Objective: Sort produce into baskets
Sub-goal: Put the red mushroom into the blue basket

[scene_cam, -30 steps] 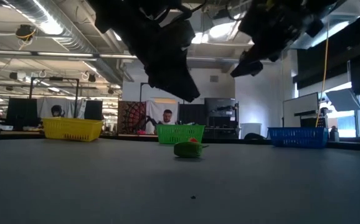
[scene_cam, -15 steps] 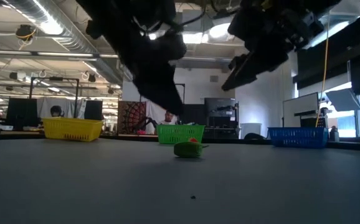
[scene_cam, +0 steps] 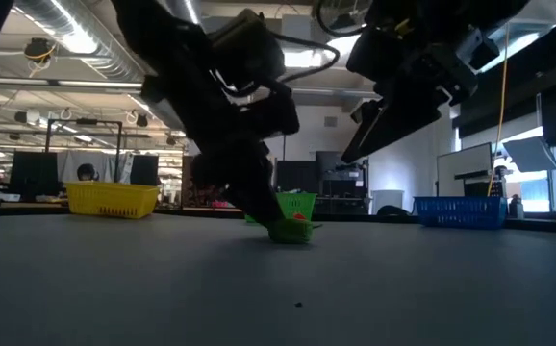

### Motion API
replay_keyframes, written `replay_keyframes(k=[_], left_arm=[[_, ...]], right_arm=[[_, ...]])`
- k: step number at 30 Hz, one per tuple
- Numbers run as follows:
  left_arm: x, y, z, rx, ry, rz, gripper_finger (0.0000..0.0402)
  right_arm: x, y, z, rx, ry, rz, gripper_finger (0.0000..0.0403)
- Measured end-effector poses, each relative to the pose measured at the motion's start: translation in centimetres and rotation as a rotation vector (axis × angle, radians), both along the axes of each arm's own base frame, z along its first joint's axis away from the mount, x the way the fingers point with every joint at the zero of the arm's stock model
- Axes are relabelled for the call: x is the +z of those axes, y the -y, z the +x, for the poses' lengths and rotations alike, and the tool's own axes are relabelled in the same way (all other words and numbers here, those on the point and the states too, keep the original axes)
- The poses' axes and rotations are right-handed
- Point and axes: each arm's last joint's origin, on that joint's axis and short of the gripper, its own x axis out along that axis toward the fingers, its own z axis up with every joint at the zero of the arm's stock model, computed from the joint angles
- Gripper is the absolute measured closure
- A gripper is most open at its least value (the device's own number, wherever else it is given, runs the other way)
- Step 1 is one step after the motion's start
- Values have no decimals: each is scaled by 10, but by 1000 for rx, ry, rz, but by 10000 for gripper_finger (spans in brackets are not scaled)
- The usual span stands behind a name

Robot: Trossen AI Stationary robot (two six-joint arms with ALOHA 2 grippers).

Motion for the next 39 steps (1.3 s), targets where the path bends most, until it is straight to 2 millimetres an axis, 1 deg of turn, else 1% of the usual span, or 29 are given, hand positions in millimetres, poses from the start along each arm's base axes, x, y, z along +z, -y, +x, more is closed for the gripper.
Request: replay_keyframes(k=[3,6,13,18,21,23,27,32,39], left_arm=[[-4,-1,4,-28,18,23,219],[-6,-3,4,-36,20,16,236],[-6,-9,4,-50,16,-40,309],[-5,-13,5,-13,20,-61,365],[2,-15,6,12,30,-73,391],[13,-15,9,14,73,-74,394],[38,-14,12,37,153,-100,382],[62,-12,8,61,230,-134,378],[68,-7,8,60,265,-152,377]], right_arm=[[0,0,0,2,1,0,169],[0,0,0,7,0,4,169],[0,0,0,8,2,5,169],[0,0,0,7,2,5,169],[0,0,0,-8,6,-7,169],[1,1,1,-18,12,-14,169],[2,1,2,-34,31,-17,169],[6,1,6,-47,80,0,169],[9,1,9,-50,128,-3,169]])
